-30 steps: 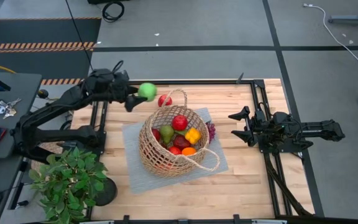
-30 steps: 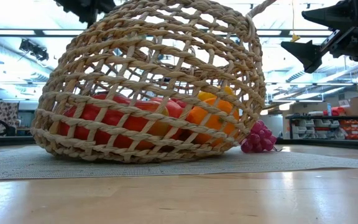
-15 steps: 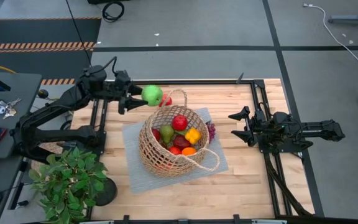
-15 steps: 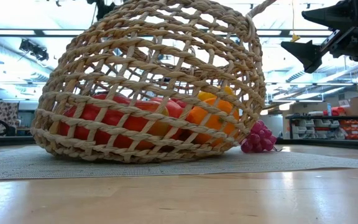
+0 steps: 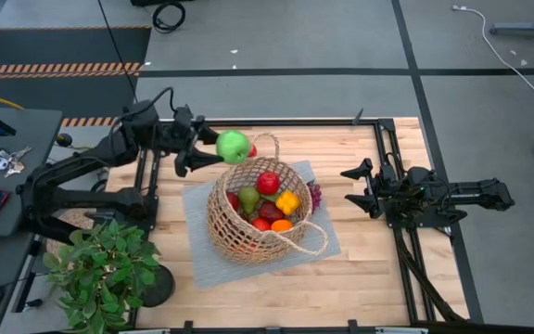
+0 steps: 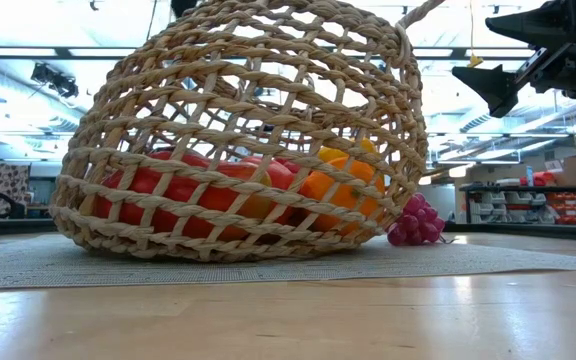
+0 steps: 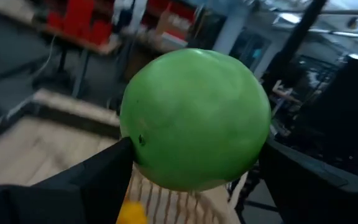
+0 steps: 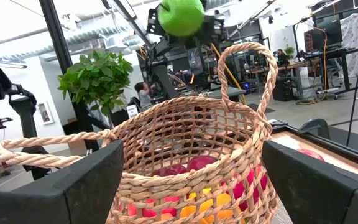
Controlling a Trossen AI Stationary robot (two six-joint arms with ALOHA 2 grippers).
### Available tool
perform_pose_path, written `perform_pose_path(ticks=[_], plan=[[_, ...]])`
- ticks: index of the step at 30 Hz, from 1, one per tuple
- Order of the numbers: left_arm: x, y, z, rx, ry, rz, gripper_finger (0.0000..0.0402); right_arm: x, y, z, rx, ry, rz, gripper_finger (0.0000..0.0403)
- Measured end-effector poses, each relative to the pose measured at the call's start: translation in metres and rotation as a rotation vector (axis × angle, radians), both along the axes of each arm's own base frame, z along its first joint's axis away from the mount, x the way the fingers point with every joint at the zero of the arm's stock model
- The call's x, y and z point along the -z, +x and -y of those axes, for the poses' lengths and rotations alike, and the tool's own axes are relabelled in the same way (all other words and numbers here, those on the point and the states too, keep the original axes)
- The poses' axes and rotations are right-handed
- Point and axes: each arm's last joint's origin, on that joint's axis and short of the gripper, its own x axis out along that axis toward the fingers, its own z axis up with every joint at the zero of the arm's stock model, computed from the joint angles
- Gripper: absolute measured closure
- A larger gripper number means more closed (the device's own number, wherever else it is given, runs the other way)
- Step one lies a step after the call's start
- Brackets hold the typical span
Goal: Build produce basket
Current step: Put the green apple into the basket
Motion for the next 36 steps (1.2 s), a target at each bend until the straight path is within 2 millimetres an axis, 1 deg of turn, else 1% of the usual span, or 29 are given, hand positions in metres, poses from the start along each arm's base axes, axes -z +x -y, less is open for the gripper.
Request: perform_pose_path(ticks=[7, 9, 15, 18, 20, 25, 29, 36], plan=[[-0.006, 0.018, 0.015, 0.014, 0.127, 0.112, 0.0070, 0.000, 0.000, 0.000, 0.000, 0.000, 0.000, 0.0018], [-0.007, 0.023, 0.020, -0.007, 0.193, 0.142, 0.0070, 0.000, 0.000, 0.000, 0.000, 0.000, 0.000, 0.0018], [-0.002, 0.038, 0.032, -0.119, 0.496, 0.138, 0.0070, 0.000, 0.000, 0.000, 0.000, 0.000, 0.000, 0.0018], [0.000, 0.042, 0.037, -0.148, 0.646, 0.131, 0.0070, 0.000, 0.000, 0.000, 0.000, 0.000, 0.000, 0.0018], [0.000, 0.046, 0.041, -0.155, 0.755, 0.153, 0.0070, 0.000, 0.000, 0.000, 0.000, 0.000, 0.000, 0.0018], [0.004, 0.053, 0.051, -0.181, 1.008, 0.128, 0.0070, 0.000, 0.000, 0.000, 0.000, 0.000, 0.000, 0.0018], [0.009, 0.059, 0.055, -0.208, 1.169, 0.085, 0.0070, 0.000, 0.000, 0.000, 0.000, 0.000, 0.000, 0.0018], [0.015, 0.065, 0.062, -0.179, 1.454, 0.058, 0.0070, 0.000, 0.000, 0.000, 0.000, 0.000, 0.000, 0.0018]])
